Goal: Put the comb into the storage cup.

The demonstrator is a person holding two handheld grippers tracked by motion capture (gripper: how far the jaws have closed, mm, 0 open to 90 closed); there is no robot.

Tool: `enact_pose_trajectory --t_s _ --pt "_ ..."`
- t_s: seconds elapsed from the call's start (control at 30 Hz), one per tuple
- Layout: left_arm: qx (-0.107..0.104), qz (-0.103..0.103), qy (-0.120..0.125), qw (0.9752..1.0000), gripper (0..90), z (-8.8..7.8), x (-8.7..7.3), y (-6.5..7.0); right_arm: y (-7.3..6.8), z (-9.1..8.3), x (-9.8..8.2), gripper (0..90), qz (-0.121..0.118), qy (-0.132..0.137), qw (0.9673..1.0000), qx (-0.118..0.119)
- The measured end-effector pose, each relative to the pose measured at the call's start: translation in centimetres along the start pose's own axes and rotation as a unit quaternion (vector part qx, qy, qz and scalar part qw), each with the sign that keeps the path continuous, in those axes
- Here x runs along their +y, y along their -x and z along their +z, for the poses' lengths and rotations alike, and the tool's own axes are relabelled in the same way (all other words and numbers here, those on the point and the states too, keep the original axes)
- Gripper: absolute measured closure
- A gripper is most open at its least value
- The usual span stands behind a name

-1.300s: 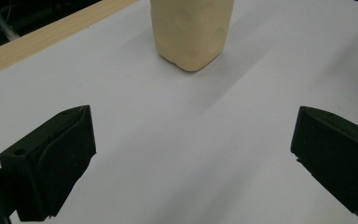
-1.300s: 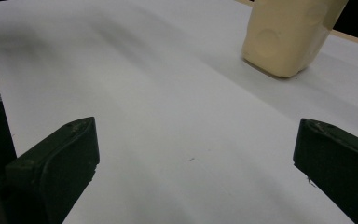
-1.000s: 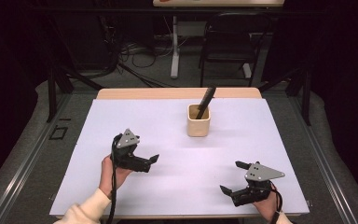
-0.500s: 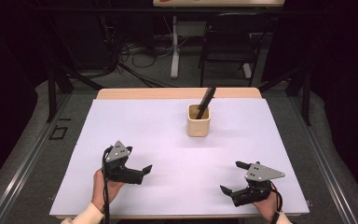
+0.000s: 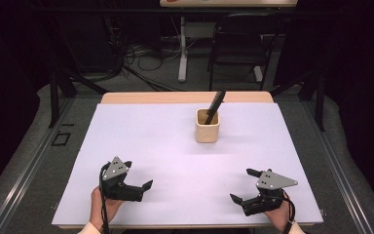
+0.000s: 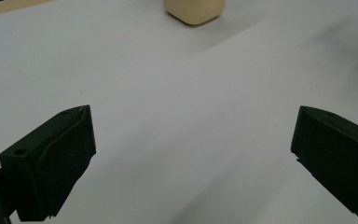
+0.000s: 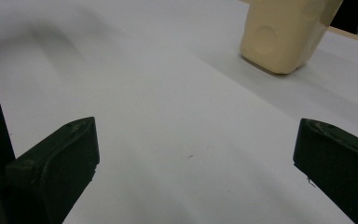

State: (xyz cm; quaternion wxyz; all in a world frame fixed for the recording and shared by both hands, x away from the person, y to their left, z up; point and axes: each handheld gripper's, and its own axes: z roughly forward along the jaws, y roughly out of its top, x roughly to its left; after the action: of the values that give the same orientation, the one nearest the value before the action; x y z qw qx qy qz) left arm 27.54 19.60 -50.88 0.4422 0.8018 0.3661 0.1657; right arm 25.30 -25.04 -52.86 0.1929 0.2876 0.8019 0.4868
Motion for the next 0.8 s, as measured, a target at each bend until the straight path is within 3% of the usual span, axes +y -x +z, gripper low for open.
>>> enact_pose_trajectory --t_s 0.3,0.57,0.8 --pt "0.006 0.0 -0.008 0.9999 0.0 -0.9 -1.4 0.2 0.0 0.0 0.0 0.0 0.0 0.001 1.0 -0.002" --pt "0.014 0.014 0.016 0.9997 0.0 -2.0 -2.2 0.5 0.0 0.0 0.0 0.0 -0.001 0.001 1.0 -0.001" --pt "0.018 0.016 0.02 0.9995 0.0 -2.8 -3.2 0.3 0.0 0.0 0.0 0.0 0.0 0.0 1.0 -0.002"
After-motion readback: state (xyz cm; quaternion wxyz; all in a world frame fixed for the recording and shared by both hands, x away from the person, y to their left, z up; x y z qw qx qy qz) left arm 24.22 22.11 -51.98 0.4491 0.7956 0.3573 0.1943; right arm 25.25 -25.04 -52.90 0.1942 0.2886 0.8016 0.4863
